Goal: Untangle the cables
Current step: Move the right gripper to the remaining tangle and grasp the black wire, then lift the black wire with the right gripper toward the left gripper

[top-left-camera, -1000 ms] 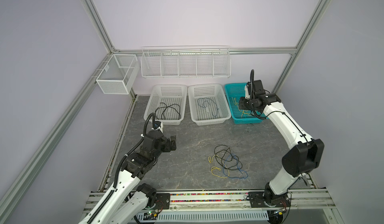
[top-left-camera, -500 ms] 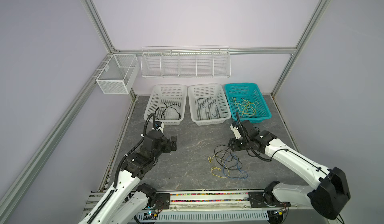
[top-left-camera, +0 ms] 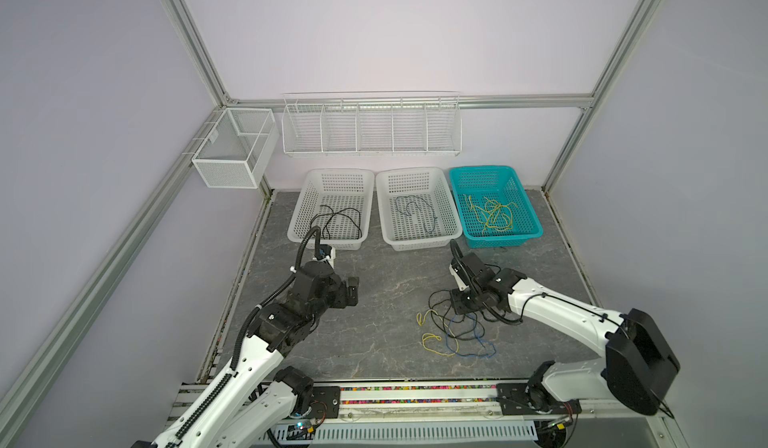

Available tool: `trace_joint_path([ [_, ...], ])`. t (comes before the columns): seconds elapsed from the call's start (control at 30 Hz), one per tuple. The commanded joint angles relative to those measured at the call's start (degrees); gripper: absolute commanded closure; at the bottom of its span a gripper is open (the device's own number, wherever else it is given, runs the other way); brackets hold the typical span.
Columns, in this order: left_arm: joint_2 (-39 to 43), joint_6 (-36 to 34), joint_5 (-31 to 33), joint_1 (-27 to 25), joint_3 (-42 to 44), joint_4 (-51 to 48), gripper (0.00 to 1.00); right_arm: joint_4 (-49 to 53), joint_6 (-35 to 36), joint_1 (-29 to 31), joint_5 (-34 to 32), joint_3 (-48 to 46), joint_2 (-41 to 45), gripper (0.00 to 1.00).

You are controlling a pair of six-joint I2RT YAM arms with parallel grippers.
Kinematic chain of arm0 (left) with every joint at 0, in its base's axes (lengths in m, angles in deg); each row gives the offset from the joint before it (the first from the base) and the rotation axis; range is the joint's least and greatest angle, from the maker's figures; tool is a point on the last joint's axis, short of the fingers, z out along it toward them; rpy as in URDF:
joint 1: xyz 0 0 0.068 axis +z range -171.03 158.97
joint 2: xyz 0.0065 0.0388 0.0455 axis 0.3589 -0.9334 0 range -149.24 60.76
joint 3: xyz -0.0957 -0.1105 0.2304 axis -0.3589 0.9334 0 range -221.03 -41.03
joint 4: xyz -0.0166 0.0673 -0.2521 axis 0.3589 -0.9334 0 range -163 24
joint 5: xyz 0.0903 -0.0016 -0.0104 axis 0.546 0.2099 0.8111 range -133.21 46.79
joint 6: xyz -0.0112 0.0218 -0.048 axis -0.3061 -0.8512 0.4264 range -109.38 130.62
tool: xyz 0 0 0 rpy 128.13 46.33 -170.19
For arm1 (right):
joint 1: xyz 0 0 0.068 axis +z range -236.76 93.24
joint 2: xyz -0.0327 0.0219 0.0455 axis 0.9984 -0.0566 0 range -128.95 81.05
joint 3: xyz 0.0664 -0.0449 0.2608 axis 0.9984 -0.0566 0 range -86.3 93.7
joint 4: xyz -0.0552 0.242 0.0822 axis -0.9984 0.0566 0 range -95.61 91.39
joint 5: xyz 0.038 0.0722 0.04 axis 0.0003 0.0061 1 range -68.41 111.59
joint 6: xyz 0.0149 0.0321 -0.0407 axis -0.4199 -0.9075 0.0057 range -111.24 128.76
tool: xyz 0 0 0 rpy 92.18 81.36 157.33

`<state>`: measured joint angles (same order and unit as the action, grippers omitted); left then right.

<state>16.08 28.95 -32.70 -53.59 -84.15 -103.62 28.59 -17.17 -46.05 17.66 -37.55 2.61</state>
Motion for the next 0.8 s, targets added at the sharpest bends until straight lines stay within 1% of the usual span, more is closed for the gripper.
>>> trace_joint_path([
  [0.0, 0.0, -1.0, 0.4, -0.2, -0.7, -0.6, 0.01, 0.8, -0.4, 0.6, -1.2, 3.1, 1.0, 0.87],
  [0.03, 0.0, -1.0, 0.4, -0.3, -0.7, -0.6, 0.0, 1.3, -0.1, 0.7, -0.9, 3.9, 1.7, 0.92],
  [0.07, 0.0, -1.0, 0.3, -0.2, -0.6, -0.5, 0.0, 2.0, 0.0, 0.8, -0.6, 4.8, 2.5, 0.93],
  [0.17, -0.3, -1.1, 0.2, -0.2, -0.6, -0.4, 0.01, 4.3, 0.8, 1.7, 1.0, 10.0, 6.2, 0.93],
  [0.3, -0.5, -1.1, 0.1, -0.2, -0.7, -0.4, 0.0, 8.9, 2.1, 3.8, 1.0, 20.2, 9.1, 0.93],
  [0.53, -0.7, -1.2, 0.0, -0.2, -0.7, -0.4, 0.01, 14.2, 4.5, 7.4, 3.8, 38.6, 7.1, 0.93],
  [0.6, -0.8, -1.2, 0.0, -0.2, -0.7, -0.4, 0.0, 14.5, 5.1, 7.7, 5.7, 43.0, 6.1, 0.93],
  [0.77, -0.7, -1.3, 0.0, -0.2, -0.7, -0.4, 0.0, 15.5, 6.3, 7.8, 7.7, 53.0, 3.0, 0.93],
])
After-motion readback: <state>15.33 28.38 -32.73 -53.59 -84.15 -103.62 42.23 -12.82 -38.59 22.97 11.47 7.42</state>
